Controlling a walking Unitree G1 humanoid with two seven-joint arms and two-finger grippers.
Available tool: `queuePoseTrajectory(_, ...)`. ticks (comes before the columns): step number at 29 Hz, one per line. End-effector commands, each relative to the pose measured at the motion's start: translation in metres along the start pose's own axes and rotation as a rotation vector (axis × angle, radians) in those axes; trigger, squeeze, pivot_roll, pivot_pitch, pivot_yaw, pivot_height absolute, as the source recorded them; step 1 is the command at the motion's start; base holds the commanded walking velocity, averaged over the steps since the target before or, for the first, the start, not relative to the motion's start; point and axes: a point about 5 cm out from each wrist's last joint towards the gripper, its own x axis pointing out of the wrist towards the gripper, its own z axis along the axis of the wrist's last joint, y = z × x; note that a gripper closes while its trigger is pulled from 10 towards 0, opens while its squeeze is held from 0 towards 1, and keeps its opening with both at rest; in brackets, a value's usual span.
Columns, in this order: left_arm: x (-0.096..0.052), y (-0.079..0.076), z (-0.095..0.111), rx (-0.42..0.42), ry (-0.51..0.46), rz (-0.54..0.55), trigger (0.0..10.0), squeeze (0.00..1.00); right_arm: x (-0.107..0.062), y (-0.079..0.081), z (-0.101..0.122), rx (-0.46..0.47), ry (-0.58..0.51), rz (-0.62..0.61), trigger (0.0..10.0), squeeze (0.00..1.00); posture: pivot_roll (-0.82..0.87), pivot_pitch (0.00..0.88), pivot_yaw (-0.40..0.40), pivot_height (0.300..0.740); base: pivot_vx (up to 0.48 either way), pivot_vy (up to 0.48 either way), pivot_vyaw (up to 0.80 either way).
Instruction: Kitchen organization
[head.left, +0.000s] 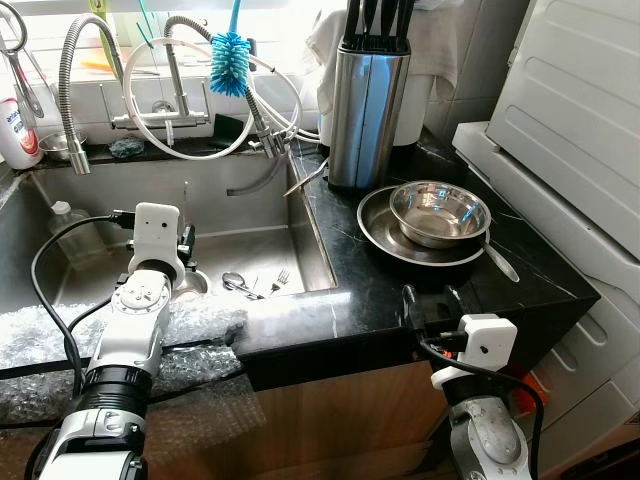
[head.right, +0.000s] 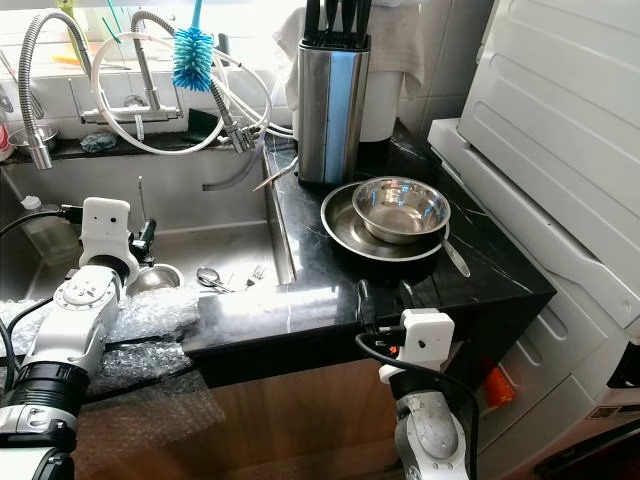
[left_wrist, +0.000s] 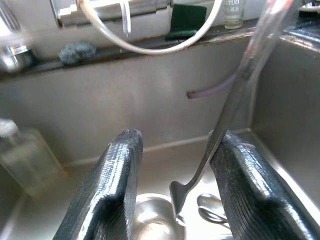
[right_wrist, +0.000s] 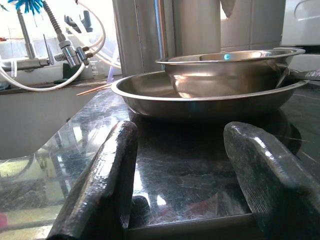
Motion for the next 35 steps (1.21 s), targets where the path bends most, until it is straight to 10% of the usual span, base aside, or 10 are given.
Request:
queuePoseTrajectory(1, 0.001, -0.004, -0.003, -0.054, 0.03, -0.011, 10.0, 1.0, -0.001, -0.006, -0.007, -0.001, 0.048, -0.025, 10.0, 0.0, -0.15, 0.01, -0.016, 0.74, 0.0, 0.0, 0.0)
queuePoseTrajectory(7, 0.002, -0.003, -0.003, -0.104, 0.035, -0.004, 10.0, 1.0, -0.001, -0.006, -0.008, -0.004, 0.055, -0.022, 10.0, 0.0, -0.15, 0.009, -0.017, 0.74, 0.0, 0.0, 0.0)
queuePoseTrajectory(9, 0.002, -0.004, -0.002, -0.104, 0.033, -0.011, 10.0, 0.0, -0.001, -0.006, -0.008, -0.004, 0.057, -0.021, 10.0, 0.0, -0.15, 0.008, -0.017, 0.74, 0.0, 0.0, 0.0)
queuePoseTrajectory(15, 0.002, -0.007, -0.002, -0.184, 0.042, -0.015, 10.0, 0.0, -0.001, -0.006, -0.009, -0.006, 0.061, -0.018, 10.0, 0.0, -0.15, 0.006, -0.018, 0.74, 0.0, 0.0, 0.0)
queuePoseTrajectory(23, -0.001, -0.011, 0.027, 0.046, -0.174, -0.019, 10.0, 0.0, 0.002, -0.011, -0.003, -0.079, 0.043, -0.047, 10.0, 0.0, -0.15, 0.006, -0.019, 0.74, 0.0, 0.0, 0.0)
queuePoseTrajectory(35, -0.015, -0.007, 0.046, 0.095, -0.34, -0.032, 10.0, 0.0, 0.0, -0.02, 0.024, -0.195, -0.057, -0.142, 10.0, 0.0, -0.16, 0.011, -0.019, 0.74, 0.0, 0.0, 0.0)
